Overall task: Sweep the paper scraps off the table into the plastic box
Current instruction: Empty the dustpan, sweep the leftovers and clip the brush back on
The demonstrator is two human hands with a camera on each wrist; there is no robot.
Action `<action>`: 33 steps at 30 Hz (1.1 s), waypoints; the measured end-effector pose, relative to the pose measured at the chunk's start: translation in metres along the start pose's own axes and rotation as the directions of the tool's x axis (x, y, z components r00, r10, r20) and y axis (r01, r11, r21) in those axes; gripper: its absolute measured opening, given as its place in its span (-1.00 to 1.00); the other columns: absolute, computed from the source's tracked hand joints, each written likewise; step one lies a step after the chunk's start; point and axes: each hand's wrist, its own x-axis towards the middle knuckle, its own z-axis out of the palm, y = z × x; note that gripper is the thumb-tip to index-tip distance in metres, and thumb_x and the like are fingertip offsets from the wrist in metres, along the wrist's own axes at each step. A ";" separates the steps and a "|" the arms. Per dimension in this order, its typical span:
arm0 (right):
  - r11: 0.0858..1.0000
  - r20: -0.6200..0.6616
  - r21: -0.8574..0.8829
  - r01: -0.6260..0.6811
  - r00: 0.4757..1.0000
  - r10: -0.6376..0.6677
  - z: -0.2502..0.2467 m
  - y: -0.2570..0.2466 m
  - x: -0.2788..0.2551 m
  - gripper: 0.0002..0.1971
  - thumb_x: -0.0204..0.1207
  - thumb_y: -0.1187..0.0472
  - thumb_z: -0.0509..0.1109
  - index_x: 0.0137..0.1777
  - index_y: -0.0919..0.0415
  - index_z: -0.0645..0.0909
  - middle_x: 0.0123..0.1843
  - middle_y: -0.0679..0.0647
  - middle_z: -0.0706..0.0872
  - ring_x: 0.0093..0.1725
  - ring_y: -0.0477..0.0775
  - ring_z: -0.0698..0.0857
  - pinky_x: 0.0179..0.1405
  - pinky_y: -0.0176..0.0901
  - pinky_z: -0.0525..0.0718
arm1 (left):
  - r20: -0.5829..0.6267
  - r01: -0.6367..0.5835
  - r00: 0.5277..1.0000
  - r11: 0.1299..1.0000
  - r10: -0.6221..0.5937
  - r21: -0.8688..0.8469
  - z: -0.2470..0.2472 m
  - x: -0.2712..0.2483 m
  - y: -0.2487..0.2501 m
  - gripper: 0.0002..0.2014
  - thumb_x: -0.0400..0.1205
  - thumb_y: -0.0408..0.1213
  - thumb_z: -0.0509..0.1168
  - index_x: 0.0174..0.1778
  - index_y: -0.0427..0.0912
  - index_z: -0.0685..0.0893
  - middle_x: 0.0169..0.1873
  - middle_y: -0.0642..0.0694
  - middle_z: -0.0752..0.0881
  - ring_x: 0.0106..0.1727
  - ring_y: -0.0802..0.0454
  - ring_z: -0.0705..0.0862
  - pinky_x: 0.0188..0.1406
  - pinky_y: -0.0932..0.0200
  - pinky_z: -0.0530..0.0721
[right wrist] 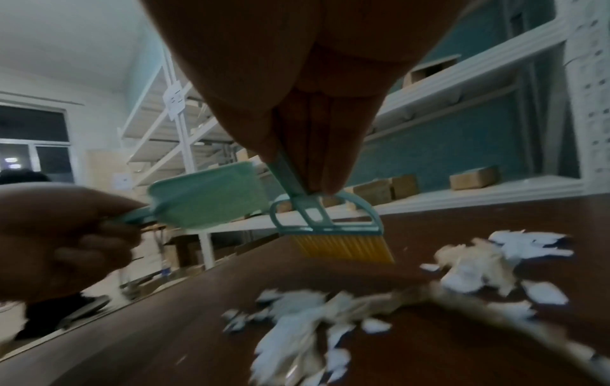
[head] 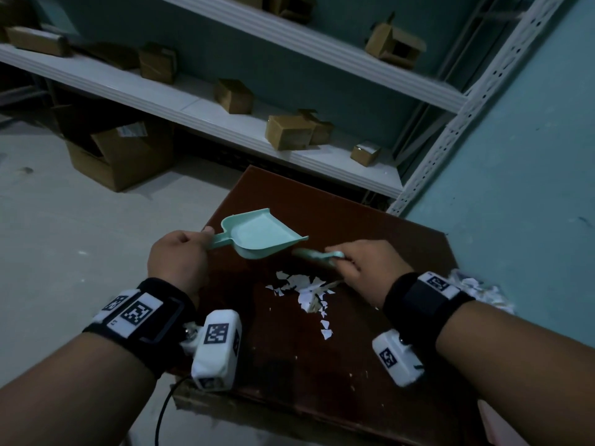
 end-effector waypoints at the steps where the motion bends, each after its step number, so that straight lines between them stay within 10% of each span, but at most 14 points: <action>1: 0.999 -0.042 0.009 -0.049 0.998 0.049 -0.005 0.007 0.004 -0.68 0.78 0.08 0.29 0.47 -0.06 0.67 0.07 -0.10 0.76 -0.12 -0.18 0.66 0.05 -0.12 0.72 | -0.001 0.007 1.000 1.000 -0.007 -0.013 0.000 0.001 -0.001 -0.69 0.58 -0.01 0.50 -0.34 -0.14 0.72 -0.51 -0.18 0.54 -0.51 -0.12 0.49 -0.50 0.08 0.47; 11: 0.831 -0.190 -0.013 -0.556 0.817 0.544 -0.010 0.133 0.045 -0.71 0.72 0.07 0.39 0.24 0.21 0.83 0.23 0.31 0.83 0.19 0.37 0.76 0.19 0.02 0.69 | 0.041 0.032 0.999 0.997 -0.029 -0.066 0.000 0.011 -0.007 -0.68 0.52 -0.02 0.52 -0.45 -0.10 0.68 -0.54 -0.15 0.49 -0.57 -0.11 0.42 -0.51 0.12 0.42; 22: 0.961 0.060 -0.054 -0.270 0.960 0.273 0.009 0.037 0.005 -0.80 0.75 0.05 0.32 0.12 0.03 0.79 -0.24 -0.13 0.71 -0.25 -0.13 0.66 -0.35 -0.25 0.49 | 0.019 0.020 1.000 1.000 -0.020 0.017 0.000 0.001 -0.003 -0.69 0.61 -0.05 0.51 -0.33 -0.19 0.71 -0.47 -0.23 0.54 -0.54 -0.11 0.48 -0.53 0.13 0.44; 27: 0.981 0.109 0.066 -0.181 0.979 0.174 0.008 -0.007 -0.028 -0.76 0.76 0.06 0.29 0.14 0.07 0.79 -0.12 0.03 0.81 -0.15 0.01 0.76 0.02 0.12 0.78 | 0.050 0.020 0.998 0.996 -0.024 0.084 -0.005 -0.006 0.001 -0.69 0.62 -0.02 0.49 -0.31 -0.17 0.72 -0.43 -0.23 0.56 -0.49 -0.14 0.51 -0.50 0.12 0.48; 33: 0.951 -0.119 0.051 -0.306 0.943 0.309 -0.010 0.003 -0.037 -0.76 0.75 0.03 0.30 0.14 0.03 0.80 -0.11 0.02 0.84 -0.11 0.06 0.79 0.02 0.12 0.79 | 0.177 -0.100 0.983 0.962 0.056 0.252 -0.023 -0.007 0.019 -0.68 0.63 -0.02 0.49 -0.30 -0.18 0.72 -0.44 -0.19 0.58 -0.50 -0.12 0.51 -0.54 0.13 0.47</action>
